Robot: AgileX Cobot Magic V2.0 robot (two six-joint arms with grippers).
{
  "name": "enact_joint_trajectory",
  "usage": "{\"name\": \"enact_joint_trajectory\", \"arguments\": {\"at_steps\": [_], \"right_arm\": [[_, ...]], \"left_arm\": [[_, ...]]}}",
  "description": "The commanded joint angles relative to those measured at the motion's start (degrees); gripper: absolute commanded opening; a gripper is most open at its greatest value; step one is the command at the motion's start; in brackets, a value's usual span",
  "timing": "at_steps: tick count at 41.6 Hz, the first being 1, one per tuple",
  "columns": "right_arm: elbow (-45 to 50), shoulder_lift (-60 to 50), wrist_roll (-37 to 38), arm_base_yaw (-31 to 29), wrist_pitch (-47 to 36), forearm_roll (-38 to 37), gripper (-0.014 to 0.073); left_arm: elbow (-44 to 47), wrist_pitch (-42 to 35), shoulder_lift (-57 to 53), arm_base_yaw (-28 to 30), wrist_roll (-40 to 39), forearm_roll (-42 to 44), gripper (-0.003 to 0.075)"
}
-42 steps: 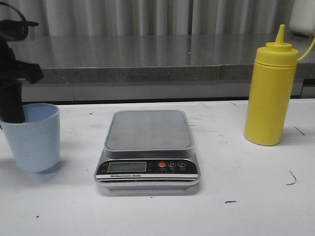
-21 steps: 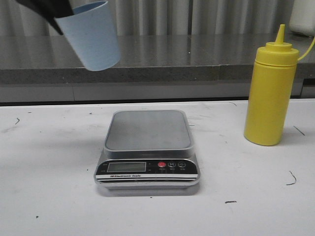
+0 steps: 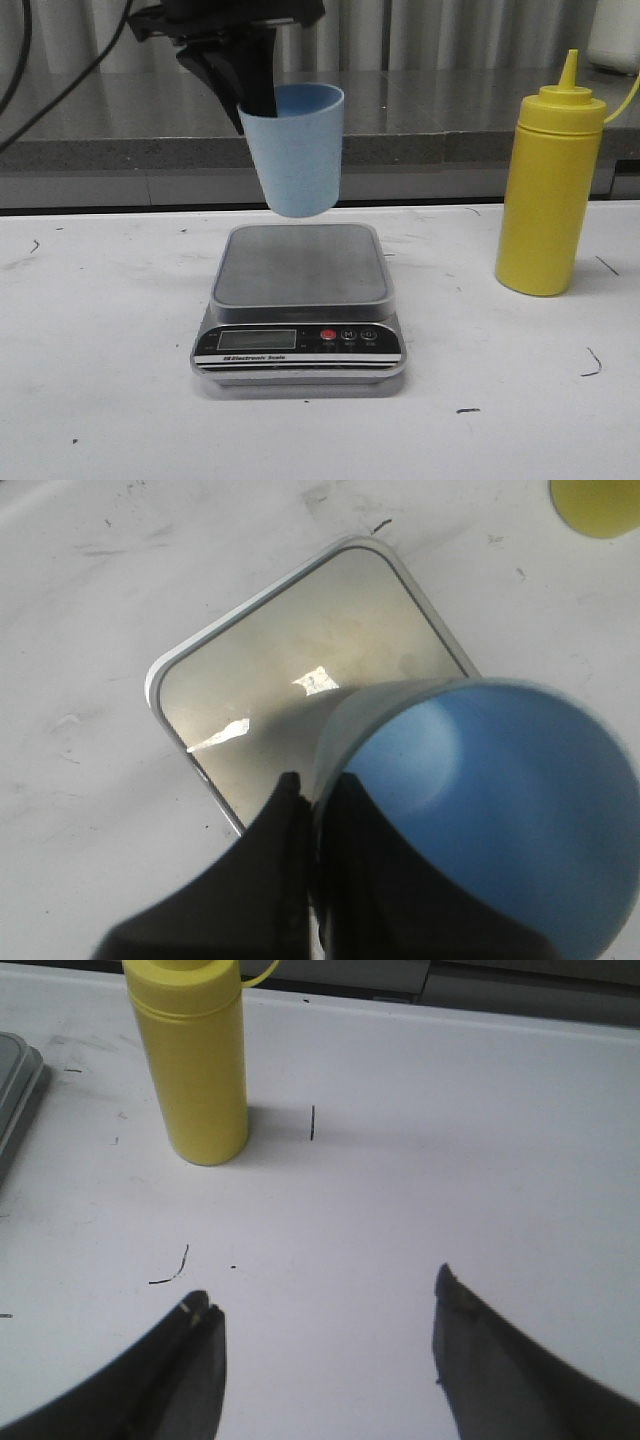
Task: Pour seasoning into cup on scale with both arms
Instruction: 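Lift the blue cup with the left gripper and carry it over the scale, then lower the cup onto the scale, release, and raise the left gripper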
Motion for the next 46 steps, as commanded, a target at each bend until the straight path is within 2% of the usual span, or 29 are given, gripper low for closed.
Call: {"name": "enact_joint_trajectory", "arguments": {"at_steps": [1,9,31,35,42,46], "right_arm": [[-1.91,0.53,-0.49,-0.16,-3.67,-0.86,0.0476],[-1.91,0.53,-0.49,-0.16,-3.67,-0.86,0.0476],[-1.91,0.53,-0.49,-0.16,-3.67,-0.86,0.0476],[-1.91,0.53,-0.49,-0.16,-3.67,-0.86,0.0476],[-1.91,0.53,-0.49,-0.16,-3.67,-0.86,0.0476],[-1.91,0.53,-0.49,-0.16,-3.67,-0.86,0.0476]], "left_arm": [[-2.01,-3.3,-1.44,-0.42,-0.81,-0.01,-0.002],[-2.01,-3.85,0.82,-0.42,-0.81,3.22,-0.002],[-2.01,-4.96,2.47,-0.42,-0.81,3.15,-0.0008],[-2.01,-4.96,2.47,-0.42,-0.81,3.15,0.0084],[-2.01,-4.85,2.47,-0.42,-0.81,3.15,0.0358],[-2.01,-5.1,2.47,-0.42,-0.81,3.15,0.044]]}}
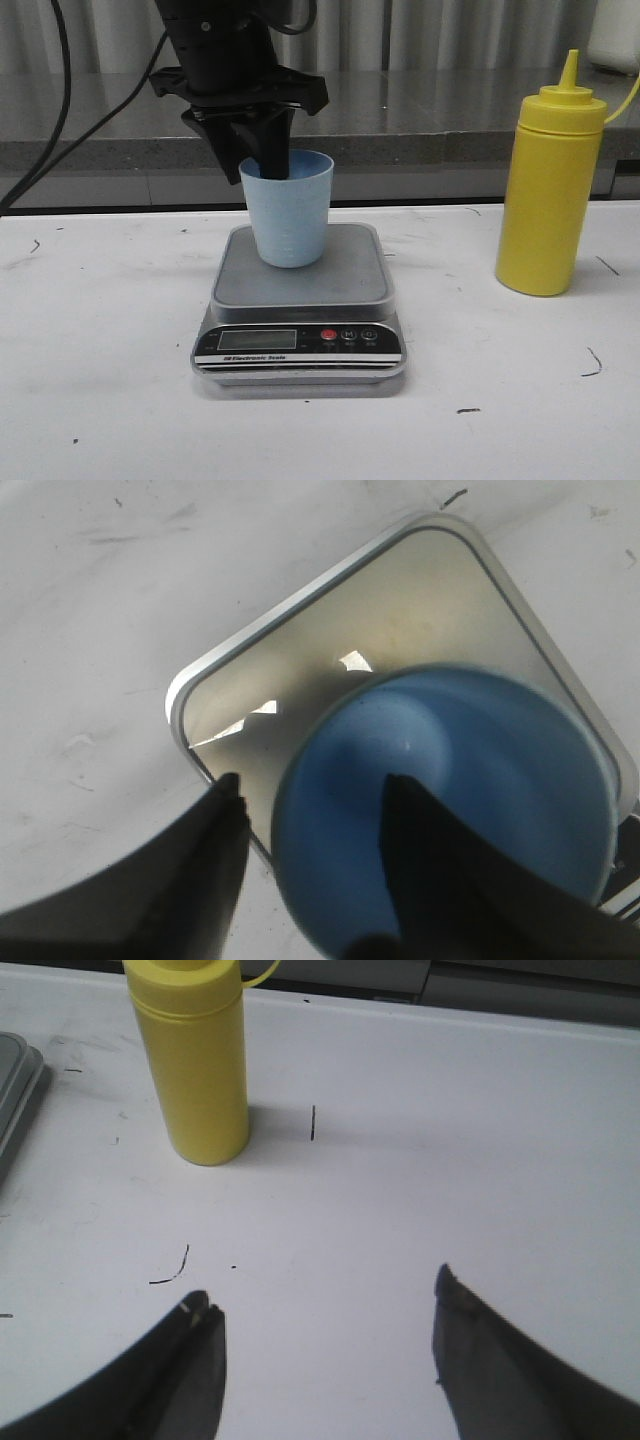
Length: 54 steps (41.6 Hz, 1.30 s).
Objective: Pour seasoning into cup on scale with both arms
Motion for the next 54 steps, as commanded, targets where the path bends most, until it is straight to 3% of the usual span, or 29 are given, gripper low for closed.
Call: {"name": "enact_joint_trajectory", "arguments": {"at_steps": [1,12,23,36,41,54], "right_arm": [[-1.91,0.53,-0.49,-0.16,-3.67,-0.86,0.0476],[-1.91,0.53,-0.49,-0.16,-3.67,-0.86,0.0476],[-1.91,0.53,-0.49,-0.16,-3.67,-0.86,0.0476],[-1.91,0.53,-0.49,-0.16,-3.67,-0.86,0.0476],[-1.91,0.53,-0.49,-0.16,-3.67,-0.86,0.0476],[-1.91,0.53,-0.49,-0.16,-3.67,-0.86,0.0476]], "left_arm": [[-1.79,-1.89,-3.2,-0.32,-0.68,-0.35,0.0446],[-1.79,0.28,-7.13,-0.21,-0.68,-0.35,0.0441],[1.43,0.52,-19.74,0.17,-0.68,-0.27,0.0441],[16.87,-7.76,-38.38,0.26,-0.82,0.26,0.044],[23.34,-10.51,-45.05,1.19,-4.78,2.51,0.0441],[37.69,-11.34,-60.24,11.0,-7.68,2.45,0.044]]}}
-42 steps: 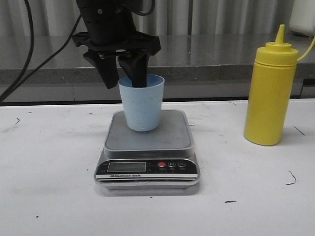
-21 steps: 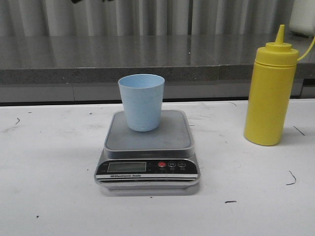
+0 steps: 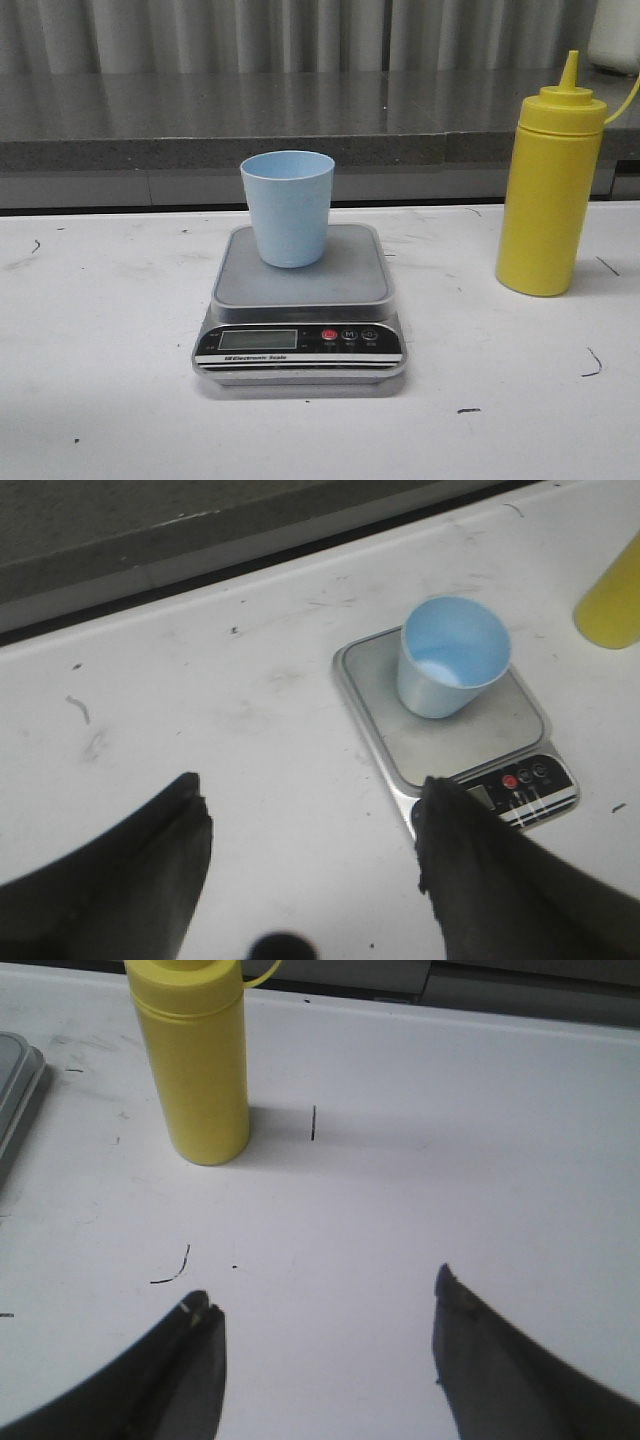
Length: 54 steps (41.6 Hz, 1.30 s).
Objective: Pour seasoning into cup on scale with both arms
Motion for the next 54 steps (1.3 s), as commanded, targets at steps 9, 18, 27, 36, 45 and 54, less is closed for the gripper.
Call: {"name": "enact_joint_trajectory", "arguments": {"at_steps": [9,18,27,36,45,54], "right_arm": [[-1.91,0.53,-0.49,-0.16,-3.69,-0.86,0.0476],[-1.91,0.53,-0.49,-0.16,-3.69,-0.86,0.0476],[-1.91,0.53,-0.49,-0.16,-3.69,-0.86,0.0476],[-1.91,0.53,-0.49,-0.16,-3.69,-0.86,0.0476],[-1.91,0.53,-0.49,-0.16,-3.69,-0.86,0.0476],[-1.91,0.53,-0.49,-0.16,-3.69,-0.86,0.0476]], "left_arm": [[10.34,-4.06,-15.2,2.51,-0.83,-1.5,0.0441],[15.51,-3.94,-23.01,2.51,-0.83,-2.52,0.044],[16.11,-3.71,-24.45,2.51,-0.83,-2.52,0.044],[16.11,-3.71,-24.34,2.51,-0.83,-2.52,0.044],[16.11,-3.71,-24.34,2.51,-0.83,-2.52,0.0441],[16.11,-3.71,-24.34,2.51,-0.83,-2.52,0.044]]}}
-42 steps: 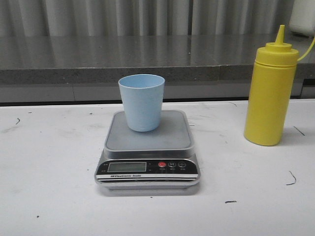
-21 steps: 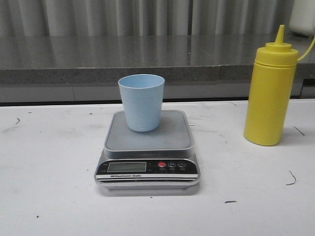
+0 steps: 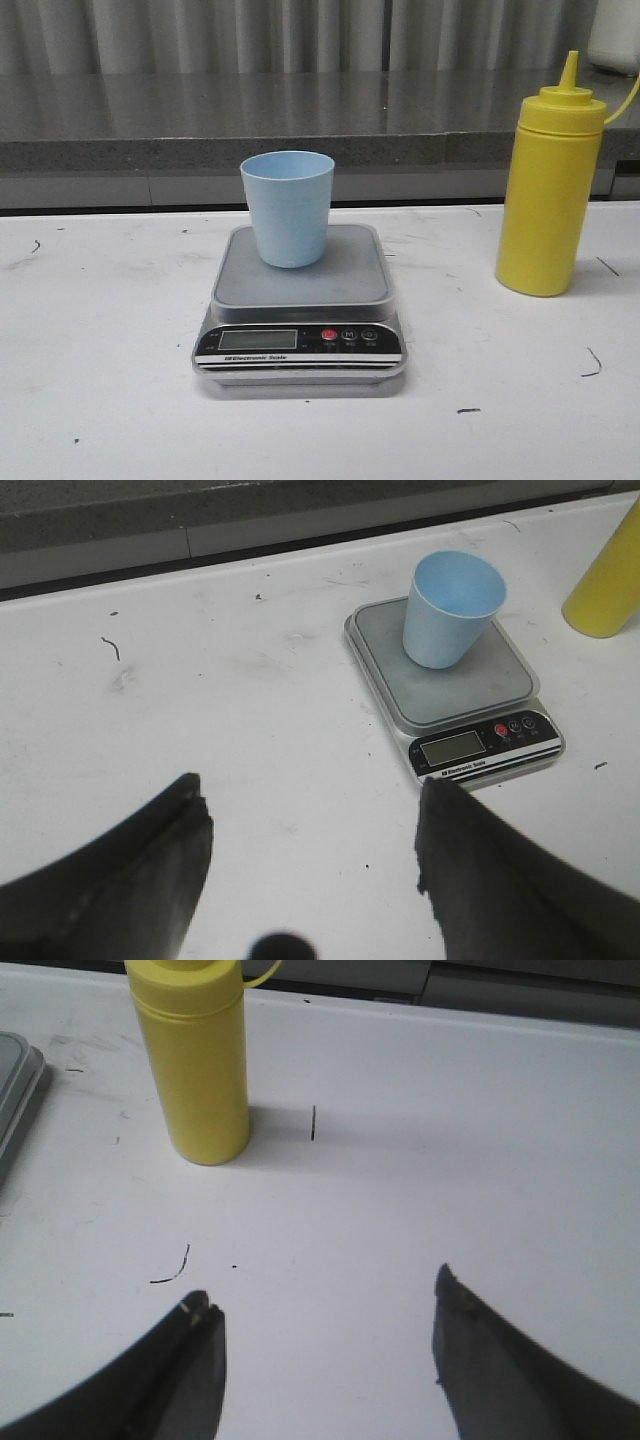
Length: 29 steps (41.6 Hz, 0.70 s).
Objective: Pour seasoning into cup on scale with both arms
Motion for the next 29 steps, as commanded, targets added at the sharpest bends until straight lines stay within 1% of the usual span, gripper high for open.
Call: {"name": "enact_joint_trajectory", "arguments": {"at_steps": [1,19,29], "right_arm": [[-1.91,0.53,-0.39,-0.16,-3.69,-0.86,0.0476],[-1.91,0.53,-0.33,-0.16,-4.0,-0.78,0.0476],[-1.91,0.53,-0.33,-0.16,-5.95,0.09,0.0476]], "left_arm": [[-1.32,-3.77,0.17,0.07,-0.49,-0.57,0.044],[-1.32,-3.77,0.17,0.07,-0.49,-0.57,0.044],[-1.32,-3.77,0.17,0.07,-0.49,-0.57,0.044]]}}
